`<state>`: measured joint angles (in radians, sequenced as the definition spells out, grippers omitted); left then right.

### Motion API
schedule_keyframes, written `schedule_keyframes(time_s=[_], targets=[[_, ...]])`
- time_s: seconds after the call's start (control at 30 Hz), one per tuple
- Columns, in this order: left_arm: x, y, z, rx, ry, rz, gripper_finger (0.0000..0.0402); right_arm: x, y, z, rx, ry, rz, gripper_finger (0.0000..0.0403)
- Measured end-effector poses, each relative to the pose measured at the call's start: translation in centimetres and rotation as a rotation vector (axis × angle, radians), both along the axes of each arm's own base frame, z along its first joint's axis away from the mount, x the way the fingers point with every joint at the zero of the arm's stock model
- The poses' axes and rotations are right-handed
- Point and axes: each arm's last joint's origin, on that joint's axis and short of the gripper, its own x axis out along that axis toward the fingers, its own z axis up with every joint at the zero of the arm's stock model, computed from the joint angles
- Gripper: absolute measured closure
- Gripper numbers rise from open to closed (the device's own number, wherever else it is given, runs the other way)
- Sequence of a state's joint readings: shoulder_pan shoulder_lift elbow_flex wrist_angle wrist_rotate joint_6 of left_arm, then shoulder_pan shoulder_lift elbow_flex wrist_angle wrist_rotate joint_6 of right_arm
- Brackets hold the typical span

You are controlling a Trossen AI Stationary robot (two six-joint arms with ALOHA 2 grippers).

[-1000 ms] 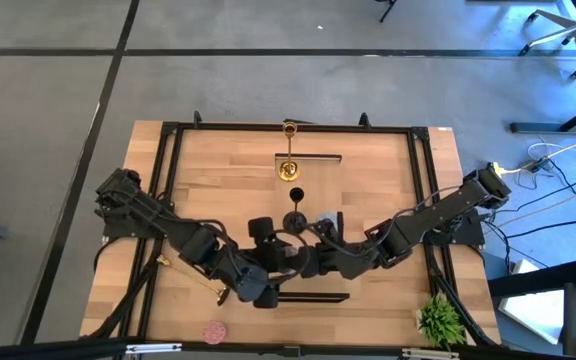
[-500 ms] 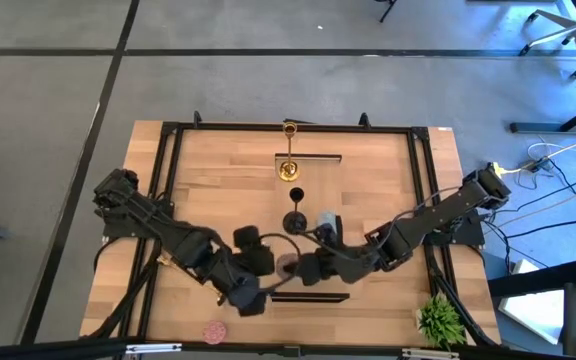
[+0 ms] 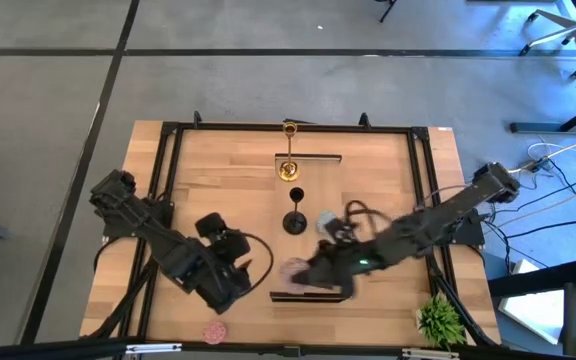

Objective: Pick & Place candle stick holders
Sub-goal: Put the red brown scented candle on the shelf

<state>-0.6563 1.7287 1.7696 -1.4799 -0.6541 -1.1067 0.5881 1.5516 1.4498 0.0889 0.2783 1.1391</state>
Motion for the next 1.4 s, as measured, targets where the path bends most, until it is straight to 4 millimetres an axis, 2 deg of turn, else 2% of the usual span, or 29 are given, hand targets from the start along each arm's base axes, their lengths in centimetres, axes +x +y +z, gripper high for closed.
schedule_keyframes(time_s=[0.1,0.2,0.33,0.43,0.57,0.67,0.77,0.87,1.07,1.2,1.4], targets=[[-0.5,-0.4,0.0,-0.006,-0.002,0.015,0.0025,-3.1,0.4,1.8,-0.001,-0.005,-0.031,0.0235],[-0.7,-0.7,0.0,-0.018,-0.016,0.028,0.0029,-6.7,0.3,2.4,-0.022,0.092,-0.152,0.0235],[-0.9,-1.0,0.0,-0.029,-0.035,0.044,0.0035,-11.3,-0.6,2.1,-0.034,0.216,-0.352,0.0235],[-1.0,-1.0,0.0,-0.027,-0.055,0.064,0.0038,-13.4,-1.7,1.5,-0.049,0.283,-0.437,0.0235],[-0.9,-0.9,0.0,-0.032,-0.087,0.1,0.0041,-14.1,-4.1,-0.3,-0.042,0.451,-0.549,0.0235],[-0.9,-1.0,0.1,-0.04,-0.111,0.115,0.0041,-14.4,-6.1,-1.8,-0.062,0.644,-0.639,0.0235],[-0.7,-1.1,0.1,-0.051,-0.122,0.116,0.0041,-15.3,-8.4,-2.2,-0.102,0.779,-0.74,0.0236],[-0.9,-1.3,0.1,-0.06,-0.135,0.117,0.0041,-16.6,-10.7,-1.5,-0.104,0.758,-0.817,0.0236],[-1.4,-2.0,0.1,-0.08,-0.162,0.131,0.0041,-18.9,-14.1,0.3,-0.097,0.659,-0.835,0.0236],[-1.6,-2.3,0.1,-0.084,-0.184,0.142,0.0041,-19.4,-14.9,0.7,-0.101,0.652,-0.814,0.0236],[-1.6,-2.1,-0.7,-0.07,-0.175,0.162,0.0041,-18.1,-15.2,1.3,-0.146,0.672,-0.673,0.0236]])
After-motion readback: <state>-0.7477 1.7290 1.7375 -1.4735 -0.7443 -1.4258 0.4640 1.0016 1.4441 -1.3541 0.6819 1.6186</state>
